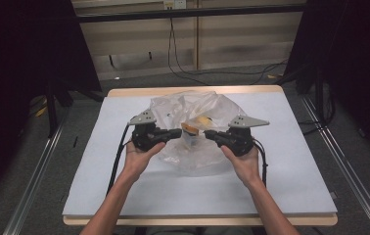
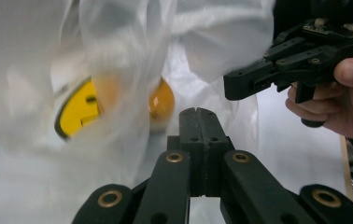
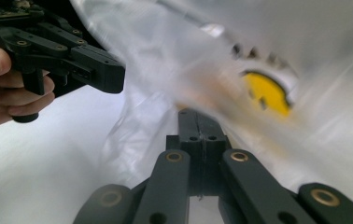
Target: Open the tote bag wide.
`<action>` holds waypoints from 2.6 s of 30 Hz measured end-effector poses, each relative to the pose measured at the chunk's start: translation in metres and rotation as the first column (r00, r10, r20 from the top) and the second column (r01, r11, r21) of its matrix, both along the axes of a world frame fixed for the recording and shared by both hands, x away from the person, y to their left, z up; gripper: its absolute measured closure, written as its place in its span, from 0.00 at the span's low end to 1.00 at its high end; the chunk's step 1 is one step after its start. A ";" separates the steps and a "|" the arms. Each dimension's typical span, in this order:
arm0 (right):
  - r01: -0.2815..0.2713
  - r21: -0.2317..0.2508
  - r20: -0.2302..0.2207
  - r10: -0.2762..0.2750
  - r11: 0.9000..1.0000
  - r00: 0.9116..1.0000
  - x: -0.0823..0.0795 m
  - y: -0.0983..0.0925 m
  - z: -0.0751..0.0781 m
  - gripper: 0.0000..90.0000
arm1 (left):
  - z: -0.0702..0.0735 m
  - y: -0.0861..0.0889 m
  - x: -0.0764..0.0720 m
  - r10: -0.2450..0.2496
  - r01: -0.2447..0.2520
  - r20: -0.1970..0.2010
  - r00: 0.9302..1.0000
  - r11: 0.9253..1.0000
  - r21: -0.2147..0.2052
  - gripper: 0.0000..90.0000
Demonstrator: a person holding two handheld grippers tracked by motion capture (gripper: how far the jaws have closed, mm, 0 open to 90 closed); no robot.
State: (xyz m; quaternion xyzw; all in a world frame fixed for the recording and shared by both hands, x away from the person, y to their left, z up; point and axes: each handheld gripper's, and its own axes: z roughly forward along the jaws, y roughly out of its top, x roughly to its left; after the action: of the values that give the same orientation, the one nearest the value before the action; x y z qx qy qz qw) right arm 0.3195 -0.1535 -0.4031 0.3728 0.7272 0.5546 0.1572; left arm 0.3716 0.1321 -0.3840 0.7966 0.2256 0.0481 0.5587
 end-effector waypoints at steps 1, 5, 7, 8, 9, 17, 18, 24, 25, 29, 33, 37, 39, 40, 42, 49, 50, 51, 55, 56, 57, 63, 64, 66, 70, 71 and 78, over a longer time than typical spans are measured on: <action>0.020 0.001 0.003 -0.020 1.000 1.000 0.010 -0.005 0.005 1.00 | 0.004 0.001 0.013 0.035 -0.035 -0.002 0.999 0.999 -0.011 1.00; 0.096 -0.006 -0.023 -0.096 0.995 0.995 0.036 -0.023 0.002 1.00 | 0.001 0.007 0.038 0.111 -0.112 -0.027 0.994 0.993 -0.035 1.00; 0.131 -0.006 -0.052 -0.132 0.991 0.990 0.048 -0.033 -0.005 1.00 | -0.007 0.009 0.051 0.144 -0.147 -0.054 0.988 0.988 -0.041 1.00; 0.144 -0.016 -0.062 -0.145 0.989 0.988 0.053 -0.037 -0.009 1.00 | -0.013 0.010 0.058 0.161 -0.164 -0.067 0.985 0.986 -0.034 1.00; 0.144 -0.016 -0.062 -0.145 0.989 0.988 0.053 -0.037 -0.009 1.00 | -0.013 0.010 0.058 0.161 -0.164 -0.067 0.985 0.986 -0.034 1.00; 0.214 -0.070 -0.189 -0.224 0.974 0.956 0.081 -0.060 -0.053 1.00 | -0.061 -0.002 0.077 0.183 -0.161 -0.174 0.968 0.978 0.132 1.00; 0.216 -0.075 -0.209 -0.227 0.974 0.951 0.082 -0.061 -0.059 1.00 | -0.065 -0.004 0.076 0.185 -0.161 -0.184 0.965 0.977 0.139 1.00; 0.215 -0.141 -0.274 -0.246 0.966 0.930 0.076 -0.067 -0.085 1.00 | -0.077 -0.006 0.060 0.151 -0.104 -0.191 0.970 0.967 0.234 1.00; 0.213 -0.154 -0.277 -0.249 0.965 0.928 0.074 -0.068 -0.087 1.00 | -0.079 -0.005 0.057 0.147 -0.098 -0.193 0.970 0.964 0.247 1.00; 0.193 -0.203 -0.287 -0.247 0.960 0.926 0.066 -0.066 -0.091 1.00 | -0.090 -0.005 0.047 0.124 -0.057 -0.205 0.971 0.951 0.305 1.00; 0.142 -0.172 -0.248 -0.182 0.975 0.951 0.053 -0.064 -0.071 1.00 | -0.085 0.007 0.035 0.101 -0.034 -0.214 0.972 0.955 0.295 1.00; 0.059 -0.143 -0.228 -0.091 0.988 0.969 0.039 -0.056 -0.047 1.00 | -0.073 0.017 0.027 0.090 -0.034 -0.197 0.976 0.962 0.269 1.00; 0.018 -0.147 -0.218 -0.050 0.989 0.975 0.033 -0.048 -0.037 1.00 | -0.053 0.019 0.018 0.062 -0.026 -0.158 0.985 0.974 0.225 1.00; 0.018 -0.147 -0.218 -0.050 0.989 0.975 0.033 -0.048 -0.037 1.00 | -0.053 0.019 0.018 0.062 -0.026 -0.158 0.985 0.974 0.225 1.00; -0.019 -0.140 -0.211 -0.011 0.990 0.977 0.029 -0.040 -0.028 1.00 | -0.042 0.018 0.018 0.045 -0.015 -0.152 0.987 0.982 0.190 1.00; -0.168 -0.213 -0.238 0.116 0.963 0.964 0.039 0.009 -0.022 1.00 | -0.036 0.002 0.034 0.068 -0.039 -0.141 0.988 0.979 0.201 1.00; -0.162 -0.215 -0.238 0.109 0.963 0.965 0.043 0.010 -0.023 1.00 | -0.037 0.000 0.037 0.071 -0.038 -0.145 0.987 0.976 0.215 1.00; -0.148 -0.211 -0.240 0.096 0.966 0.966 0.049 0.010 -0.023 1.00 | -0.039 -0.002 0.039 0.074 -0.038 -0.156 0.985 0.975 0.221 1.00; -0.108 -0.228 -0.250 0.049 0.968 0.967 0.069 0.004 -0.022 1.00 | -0.044 -0.011 0.048 0.083 -0.038 -0.158 0.984 0.963 0.268 1.00; -0.105 -0.234 -0.250 0.045 0.966 0.967 0.073 0.004 -0.022 1.00 | -0.044 -0.011 0.048 0.083 -0.038 -0.158 0.984 0.963 0.268 1.00; -0.108 -0.233 -0.256 0.046 0.966 0.966 0.077 0.004 -0.022 1.00 | -0.046 -0.013 0.051 0.084 -0.038 -0.161 0.983 0.962 0.270 1.00; -0.150 -0.307 -0.328 0.043 0.940 0.944 0.095 0.015 -0.033 1.00 | -0.059 -0.027 0.061 0.079 -0.003 -0.180 0.980 0.922 0.386 1.00; -0.150 -0.307 -0.328 0.043 0.940 0.944 0.095 0.015 -0.033 1.00 | -0.059 -0.027 0.061 0.079 -0.003 -0.180 0.980 0.922 0.386 1.00; -0.191 -0.348 -0.345 0.064 0.918 0.936 0.096 0.018 -0.035 1.00 | -0.060 -0.028 0.060 0.052 0.034 -0.194 0.980 0.908 0.418 1.00; -0.263 -0.447 -0.430 0.053 0.855 0.902 0.098 0.023 -0.038 1.00 | -0.064 -0.028 0.059 0.017 0.089 -0.202 0.979 0.860 0.502 1.00; -0.277 -0.465 -0.434 0.056 0.841 0.899 0.098 0.024 -0.038 1.00 | -0.065 -0.027 0.058 0.016 0.096 -0.205 0.979 0.846 0.525 1.00; -0.398 -0.521 -0.535 0.074 0.755 0.842 0.092 0.026 -0.036 1.00 | -0.069 -0.029 0.046 -0.024 0.164 -0.236 0.971 0.786 0.596 1.00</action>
State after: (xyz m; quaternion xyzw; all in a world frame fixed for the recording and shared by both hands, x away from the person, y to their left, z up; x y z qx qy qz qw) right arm 0.4113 -0.1279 -0.4394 0.3287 0.9246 0.1922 0.0094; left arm 0.4174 0.1027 -0.4527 0.9450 0.2170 0.0038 0.2448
